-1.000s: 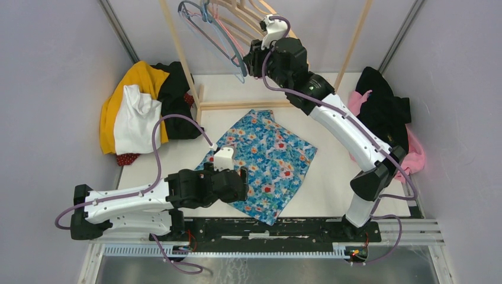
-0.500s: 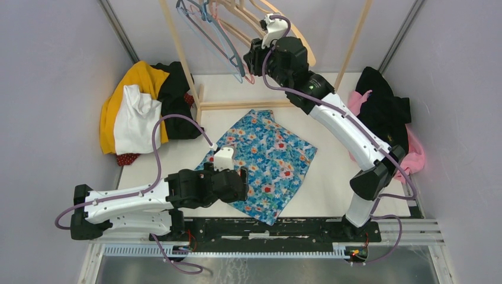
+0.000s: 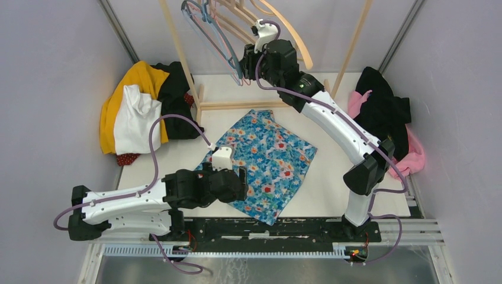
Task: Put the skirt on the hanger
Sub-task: Pick up the hanger from the clothesline.
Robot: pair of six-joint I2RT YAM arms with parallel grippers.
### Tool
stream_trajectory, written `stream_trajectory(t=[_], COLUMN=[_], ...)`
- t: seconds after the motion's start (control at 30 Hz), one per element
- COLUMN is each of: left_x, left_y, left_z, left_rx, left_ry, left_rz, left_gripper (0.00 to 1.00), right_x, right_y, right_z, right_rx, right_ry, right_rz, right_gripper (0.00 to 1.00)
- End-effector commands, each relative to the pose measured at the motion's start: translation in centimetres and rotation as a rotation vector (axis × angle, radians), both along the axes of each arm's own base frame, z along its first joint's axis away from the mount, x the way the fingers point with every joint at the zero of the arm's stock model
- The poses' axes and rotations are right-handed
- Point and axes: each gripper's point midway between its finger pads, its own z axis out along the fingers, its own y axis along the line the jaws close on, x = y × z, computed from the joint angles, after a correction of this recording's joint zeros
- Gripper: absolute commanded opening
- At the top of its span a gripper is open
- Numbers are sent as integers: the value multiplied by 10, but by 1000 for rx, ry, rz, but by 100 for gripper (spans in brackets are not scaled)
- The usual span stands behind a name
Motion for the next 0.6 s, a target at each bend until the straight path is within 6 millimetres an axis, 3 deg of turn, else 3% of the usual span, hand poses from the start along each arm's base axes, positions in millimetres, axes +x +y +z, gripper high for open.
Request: stream_trajectory(t=[0.0,0.57], left_x=[2,1], left_y=[-2,1], left_z=[12,15], left_rx=[-60,-71], left_ry=[-10,-11], left_rz=[30,32], left_gripper=[99,99], right_x=[1,9], right_y=[1,9], right_z=[29,11], right_rx=[61,43], right_ry=[-49,-16], right_rz=[3,11], right_gripper=[39,38])
